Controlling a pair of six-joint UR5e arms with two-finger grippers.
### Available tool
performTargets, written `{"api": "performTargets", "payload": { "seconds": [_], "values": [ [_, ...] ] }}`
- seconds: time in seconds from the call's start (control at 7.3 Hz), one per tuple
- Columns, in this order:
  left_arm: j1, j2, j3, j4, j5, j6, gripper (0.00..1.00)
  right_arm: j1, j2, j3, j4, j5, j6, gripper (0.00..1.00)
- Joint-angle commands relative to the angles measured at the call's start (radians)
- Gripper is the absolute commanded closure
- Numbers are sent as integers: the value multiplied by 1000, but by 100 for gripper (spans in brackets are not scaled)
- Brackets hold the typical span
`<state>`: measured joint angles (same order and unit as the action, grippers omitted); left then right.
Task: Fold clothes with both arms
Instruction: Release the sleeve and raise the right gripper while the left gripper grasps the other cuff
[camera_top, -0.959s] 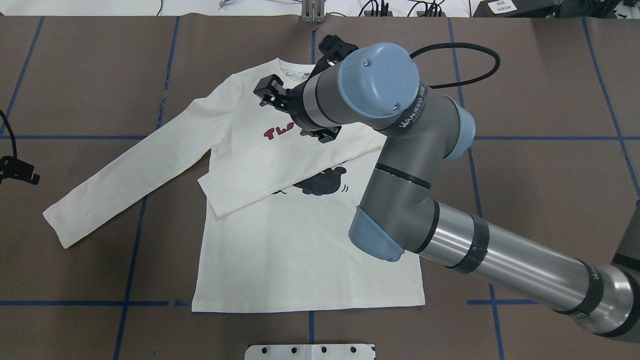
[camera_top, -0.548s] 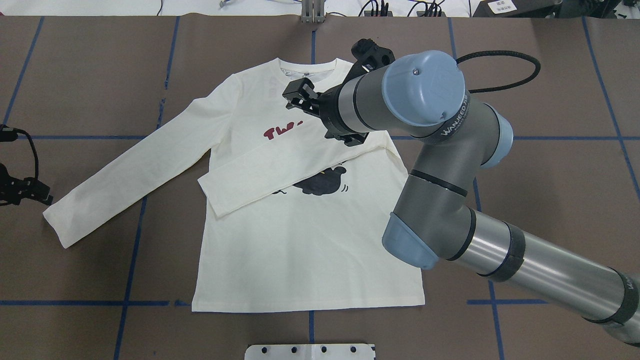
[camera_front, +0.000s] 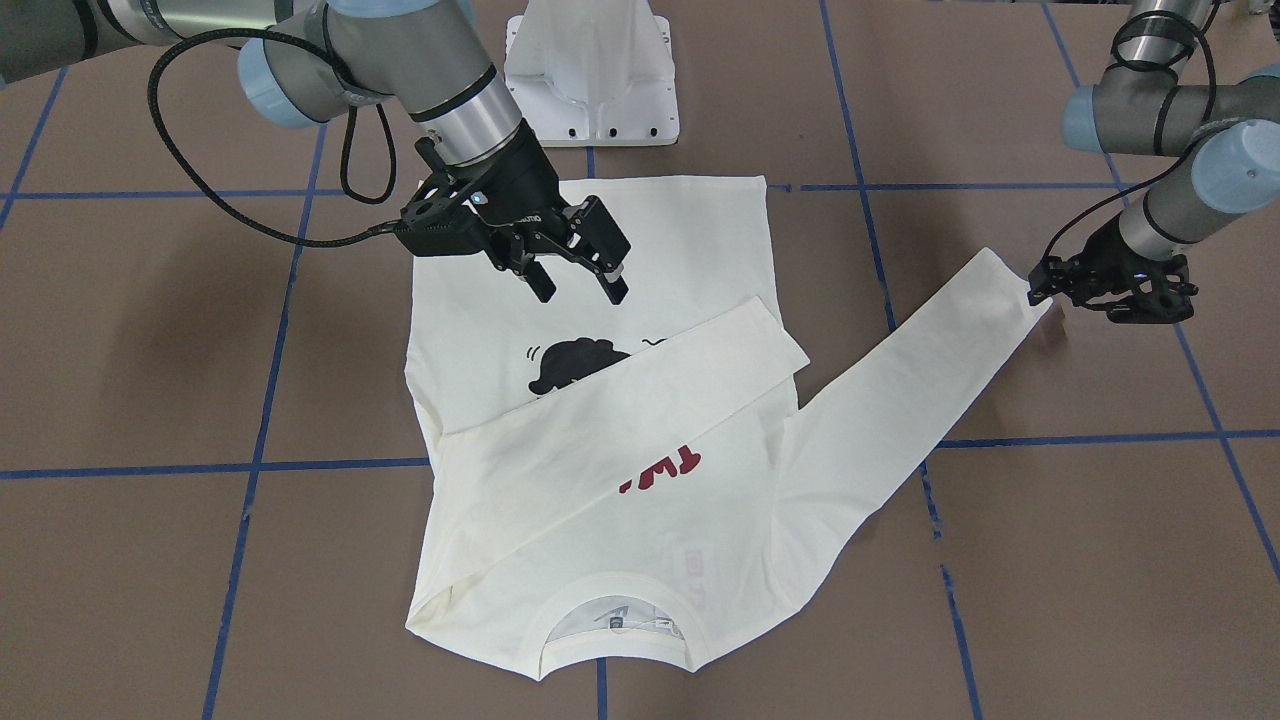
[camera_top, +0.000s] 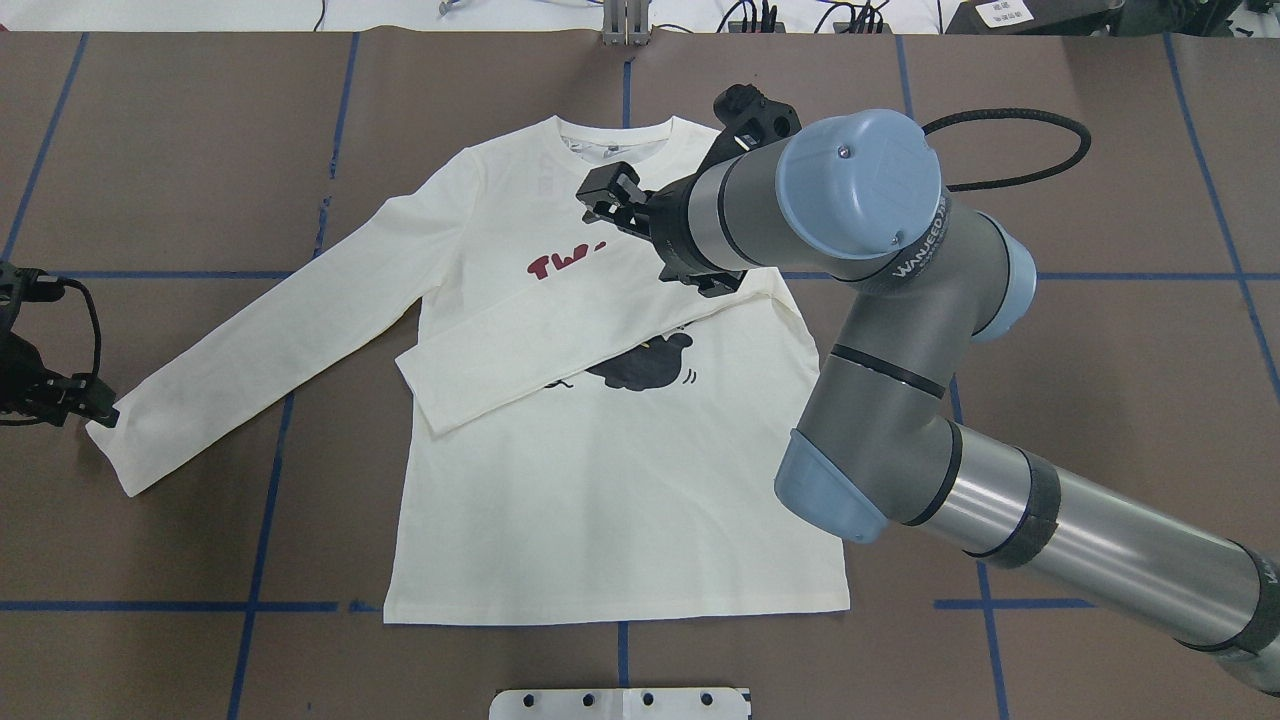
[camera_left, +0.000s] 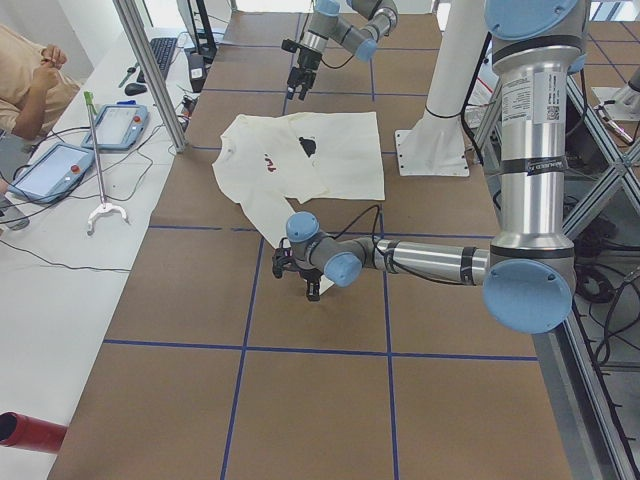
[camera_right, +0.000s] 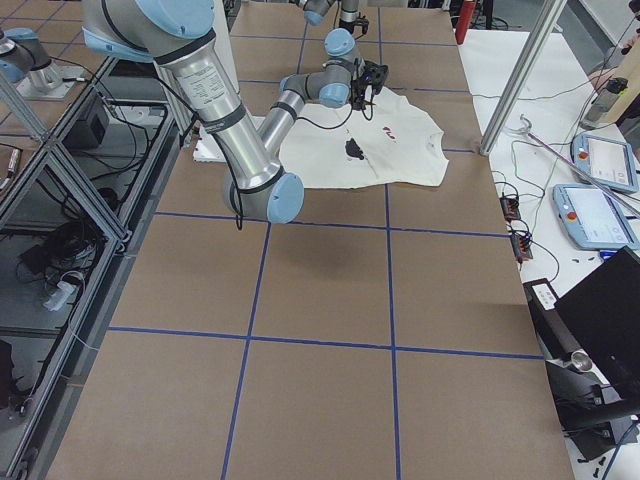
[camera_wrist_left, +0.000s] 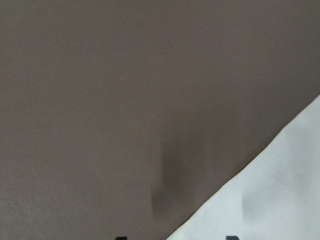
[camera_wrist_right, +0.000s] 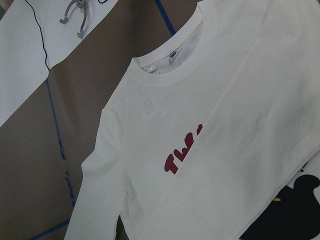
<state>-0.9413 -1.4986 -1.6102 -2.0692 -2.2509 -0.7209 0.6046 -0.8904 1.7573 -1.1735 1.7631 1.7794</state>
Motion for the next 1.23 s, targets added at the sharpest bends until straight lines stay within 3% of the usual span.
{"api": "performTargets", "payload": {
  "seconds": [0.0, 0.14, 0.27, 0.68, 0.82, 1.1],
  "values": [
    [16, -6, 6, 1, 1, 0, 39, -2, 1, -1, 0, -1, 0, 1],
    [21, -6, 6, 1, 1, -2, 64, -2, 1, 1, 0, -1, 2, 1],
    [21, -8, 6, 1, 1, 0, 99, -2, 1, 1, 0, -1, 2, 1],
    [19, -22, -43, 12, -27, 1, 100, 0, 1, 4, 0, -1, 2, 1],
    [18, -23, -122, 17, -144, -2, 100, 4, -5, 22, 0, -1, 0, 1],
    [12, -163, -189, 21, -205, -139, 100, 27, -108, 146, -2, 4, -3, 0]
  ]
}}
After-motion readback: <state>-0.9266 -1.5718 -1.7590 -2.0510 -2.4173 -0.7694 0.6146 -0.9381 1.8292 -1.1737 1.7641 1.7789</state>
